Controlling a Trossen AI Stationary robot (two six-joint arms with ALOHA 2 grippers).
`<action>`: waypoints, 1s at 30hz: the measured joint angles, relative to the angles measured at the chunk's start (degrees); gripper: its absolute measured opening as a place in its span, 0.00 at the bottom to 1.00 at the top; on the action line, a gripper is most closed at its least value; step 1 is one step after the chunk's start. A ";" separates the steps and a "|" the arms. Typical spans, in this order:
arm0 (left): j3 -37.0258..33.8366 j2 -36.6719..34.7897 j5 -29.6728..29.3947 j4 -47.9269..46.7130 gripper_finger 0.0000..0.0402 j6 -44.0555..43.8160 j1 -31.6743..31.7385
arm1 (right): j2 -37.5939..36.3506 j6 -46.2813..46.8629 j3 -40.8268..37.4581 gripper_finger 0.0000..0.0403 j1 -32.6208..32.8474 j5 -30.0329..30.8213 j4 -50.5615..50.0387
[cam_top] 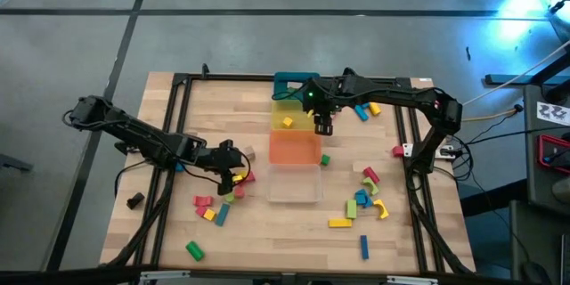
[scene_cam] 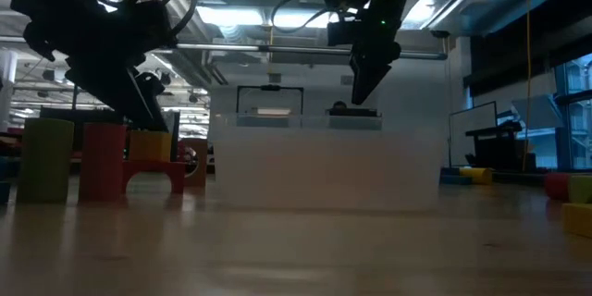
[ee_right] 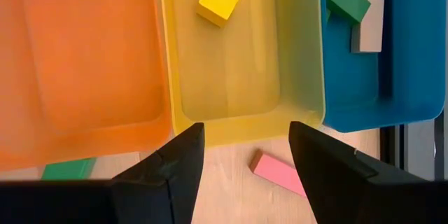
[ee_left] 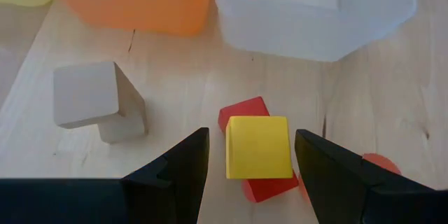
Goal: Sort blocks by size
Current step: Put the yellow square block into the yellow bin
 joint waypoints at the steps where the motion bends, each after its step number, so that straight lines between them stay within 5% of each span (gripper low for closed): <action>1: 0.00 0.00 0.00 0.05 0.49 0.00 0.00 | 0.00 0.00 0.00 0.52 0.00 0.00 -0.09; 20: 0.00 5.46 -3.10 3.48 0.48 -0.58 -2.60 | 0.02 0.02 0.00 0.52 0.00 -0.02 -0.13; 30: 0.24 5.46 -3.16 3.14 0.29 -0.61 -2.46 | -1.78 -0.08 0.00 0.52 1.36 1.38 -1.55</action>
